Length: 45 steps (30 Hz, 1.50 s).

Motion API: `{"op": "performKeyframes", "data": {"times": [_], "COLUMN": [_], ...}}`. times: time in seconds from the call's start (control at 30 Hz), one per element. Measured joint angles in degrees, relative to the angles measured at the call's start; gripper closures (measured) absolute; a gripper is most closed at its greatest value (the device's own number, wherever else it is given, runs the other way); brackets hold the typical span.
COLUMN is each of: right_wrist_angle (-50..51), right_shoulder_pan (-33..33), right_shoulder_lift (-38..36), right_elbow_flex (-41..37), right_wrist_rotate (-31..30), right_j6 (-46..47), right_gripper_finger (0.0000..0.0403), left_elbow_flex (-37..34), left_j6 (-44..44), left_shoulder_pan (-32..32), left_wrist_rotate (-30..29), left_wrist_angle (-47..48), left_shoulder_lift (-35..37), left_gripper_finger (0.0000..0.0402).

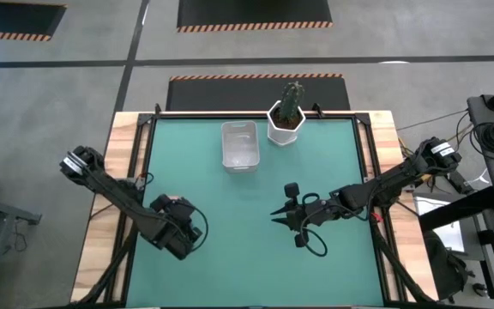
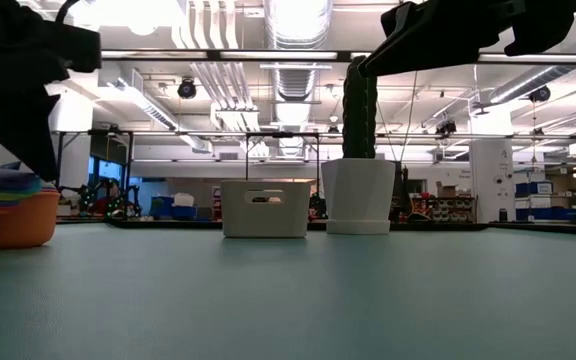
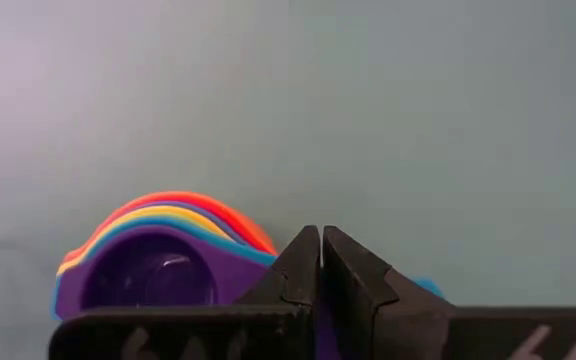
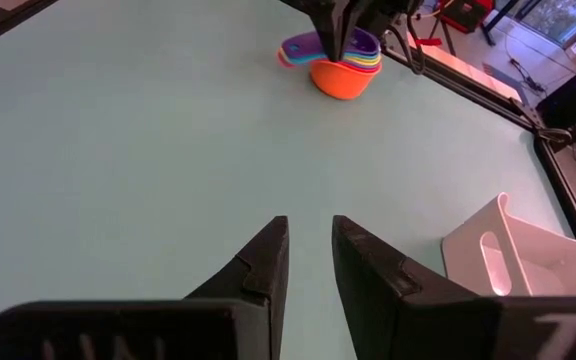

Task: Nest measuring cups in basket
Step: Stack the violet measuring cup on top of the blue measuring cup, then put the nested measuring cups into the gray bin

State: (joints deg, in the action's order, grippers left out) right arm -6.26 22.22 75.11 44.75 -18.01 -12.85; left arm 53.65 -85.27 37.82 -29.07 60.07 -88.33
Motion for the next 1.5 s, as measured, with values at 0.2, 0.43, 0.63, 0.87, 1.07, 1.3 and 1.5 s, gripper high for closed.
{"op": "performKeyframes", "data": {"times": [0.2, 0.43, 0.63, 0.87, 1.07, 1.3, 1.5], "right_wrist_angle": [0.0, 0.0, 0.1, 0.1, 0.0, 0.0, 0.0], "right_shoulder_pan": [0.0, 0.0, 0.0, 0.0, 0.0, 0.0, 0.0], "right_shoulder_lift": [0.0, 0.0, 0.0, 0.0, 0.0, 0.0, 0.0], "right_elbow_flex": [0.0, 0.0, 0.0, -0.2, -0.2, -0.2, -0.2], "right_wrist_rotate": [0.0, 0.0, 0.0, 0.0, 0.0, 0.0, 0.0], "right_j6": [0.0, 0.1, 0.3, 0.8, 0.8, 0.4, 0.4], "right_gripper_finger": [0.0335, 0.0335, 0.0335, 0.0335, 0.0335, 0.0335, 0.0335], "left_elbow_flex": [1.2, 4.7, 5.8, 5.6, 5.5, 8.5, 15.8], "left_j6": [1.6, 2.6, 1.0, -3.4, -3.4, 6.6, 18.7], "left_shoulder_pan": [0.0, 0.3, 0.4, 0.1, 0.6, 0.9, 3.1], "left_wrist_rotate": [0.2, -0.8, -3.3, -3.1, -4.6, -7.2, 3.4], "left_wrist_angle": [0.1, 0.9, -2.3, -4.7, -4.7, -3.3, 5.7], "left_shoulder_lift": [0.0, 0.0, 0.0, -5.3, -6.9, -5.2, -5.0], "left_gripper_finger": [0.0402, 0.0402, 0.0402, 0.0401, 0.0402, 0.0402, 0.0402]}}
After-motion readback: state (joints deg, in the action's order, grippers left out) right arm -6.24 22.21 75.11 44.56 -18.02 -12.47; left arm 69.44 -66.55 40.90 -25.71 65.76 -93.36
